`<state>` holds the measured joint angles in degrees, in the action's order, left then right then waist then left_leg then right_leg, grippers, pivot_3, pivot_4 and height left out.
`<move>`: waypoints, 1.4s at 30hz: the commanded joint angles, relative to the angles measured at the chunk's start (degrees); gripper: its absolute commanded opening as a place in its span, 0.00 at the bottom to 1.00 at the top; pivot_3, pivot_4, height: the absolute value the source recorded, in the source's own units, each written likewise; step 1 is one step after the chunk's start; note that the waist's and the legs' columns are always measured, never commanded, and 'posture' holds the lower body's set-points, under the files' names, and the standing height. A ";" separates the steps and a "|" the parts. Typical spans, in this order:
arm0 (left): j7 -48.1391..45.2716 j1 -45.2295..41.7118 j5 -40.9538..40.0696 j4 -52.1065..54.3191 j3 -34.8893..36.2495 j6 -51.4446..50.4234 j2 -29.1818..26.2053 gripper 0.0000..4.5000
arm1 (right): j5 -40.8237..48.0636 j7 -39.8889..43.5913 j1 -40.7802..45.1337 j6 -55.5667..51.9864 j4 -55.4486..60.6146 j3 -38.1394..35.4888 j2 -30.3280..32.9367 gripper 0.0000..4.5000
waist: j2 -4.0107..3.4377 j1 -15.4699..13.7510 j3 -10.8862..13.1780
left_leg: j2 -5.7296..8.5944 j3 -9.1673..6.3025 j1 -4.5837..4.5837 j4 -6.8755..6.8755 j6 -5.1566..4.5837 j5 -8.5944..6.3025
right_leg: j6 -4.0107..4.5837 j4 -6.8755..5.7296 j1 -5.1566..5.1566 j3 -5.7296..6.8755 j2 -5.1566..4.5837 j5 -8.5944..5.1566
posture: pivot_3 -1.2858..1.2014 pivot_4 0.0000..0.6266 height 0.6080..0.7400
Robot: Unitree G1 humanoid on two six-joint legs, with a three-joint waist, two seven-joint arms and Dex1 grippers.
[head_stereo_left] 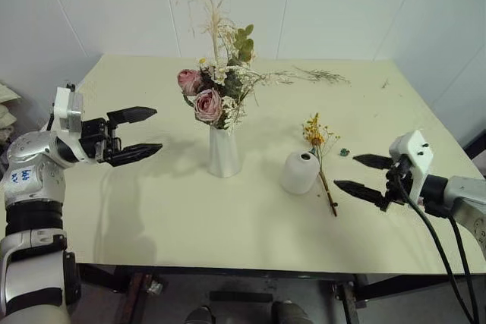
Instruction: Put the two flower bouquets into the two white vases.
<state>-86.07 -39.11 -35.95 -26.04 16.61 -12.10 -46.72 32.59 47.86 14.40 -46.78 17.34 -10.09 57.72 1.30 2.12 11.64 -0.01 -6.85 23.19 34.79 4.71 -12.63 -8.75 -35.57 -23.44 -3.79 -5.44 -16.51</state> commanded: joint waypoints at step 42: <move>-0.96 10.94 -10.85 21.80 0.90 -8.29 -0.27 1.00 | -20.15 -16.23 23.96 -9.33 -19.75 10.10 -16.08 0.01 | -0.02 -0.39 0.02 | -0.01 0.02 0.01 -0.34 0.01 0.01 | 0.09 0.06 -0.15 0.02 0.01 -0.05 | 0.52 0.24 1.00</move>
<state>-85.94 -26.77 -46.84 -4.87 17.37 -20.96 -47.16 13.25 34.29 37.67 -58.26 -3.76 3.75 41.75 1.28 1.73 11.66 -0.02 -6.84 23.19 34.44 4.72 -12.63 -8.66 -35.51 -23.59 -3.78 -5.43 -16.56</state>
